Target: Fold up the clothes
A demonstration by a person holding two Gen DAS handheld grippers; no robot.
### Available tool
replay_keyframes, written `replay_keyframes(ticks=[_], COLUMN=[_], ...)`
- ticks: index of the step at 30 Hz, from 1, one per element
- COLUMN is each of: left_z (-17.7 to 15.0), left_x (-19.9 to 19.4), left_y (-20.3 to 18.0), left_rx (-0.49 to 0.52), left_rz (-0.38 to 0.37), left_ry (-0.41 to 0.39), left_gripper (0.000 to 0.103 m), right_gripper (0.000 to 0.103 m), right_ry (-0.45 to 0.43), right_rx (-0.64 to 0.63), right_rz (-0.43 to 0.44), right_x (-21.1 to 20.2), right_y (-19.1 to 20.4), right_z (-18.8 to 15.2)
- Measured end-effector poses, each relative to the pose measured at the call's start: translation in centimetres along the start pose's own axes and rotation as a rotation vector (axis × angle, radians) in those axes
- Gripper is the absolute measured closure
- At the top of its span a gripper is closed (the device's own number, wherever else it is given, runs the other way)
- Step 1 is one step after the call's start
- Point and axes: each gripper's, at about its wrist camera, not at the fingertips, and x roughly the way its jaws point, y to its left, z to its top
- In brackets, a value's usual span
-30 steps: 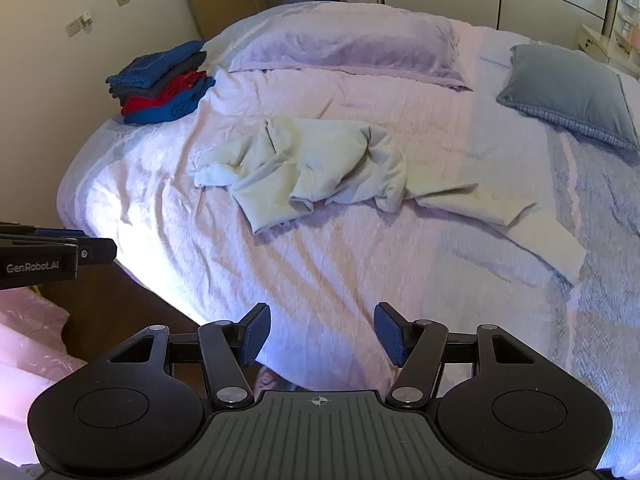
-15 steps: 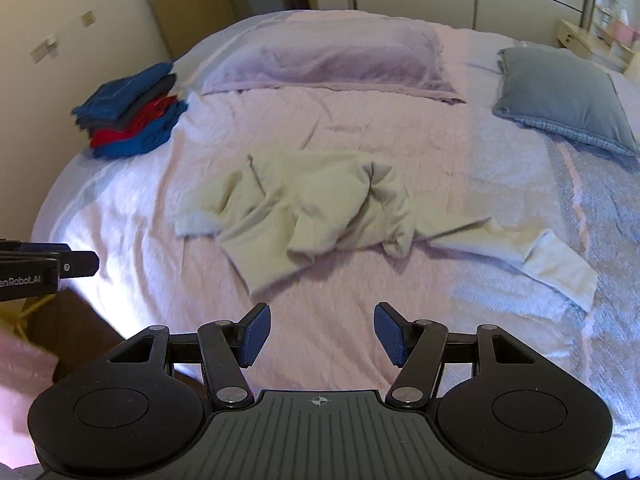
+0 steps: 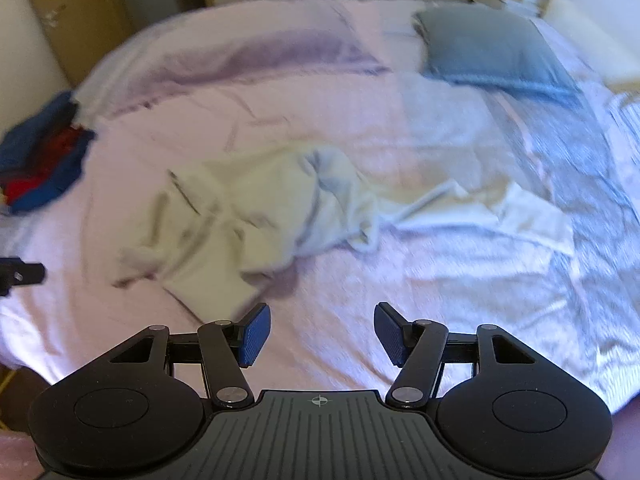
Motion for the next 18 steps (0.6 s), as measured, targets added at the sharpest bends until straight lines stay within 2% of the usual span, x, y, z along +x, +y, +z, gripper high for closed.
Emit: replay_keyframes(ticks=[5, 9, 18], left_z=[-0.7, -1.2, -0.6], left_x=[4.4, 8.1, 14.1], left_y=[1.0, 0.8, -1.0], left_rx=[0.030, 0.081, 0.168], left_rz=[-0.020, -0.028, -0.060], left_ry=[0.035, 0.034, -0.037], left_gripper=[0.066, 0.065, 0.059], right_gripper=[0.042, 0.042, 0.042], right_ry=[0.047, 0.044, -0.017], right_rx=[-0.047, -0.117, -0.371], right_rz=[-0.083, -0.132, -0.159], right_x=[3.6, 7.1, 14.9], right_y=[-0.5, -1.4, -2.7], right_z=[-1.8, -2.3, -1.4])
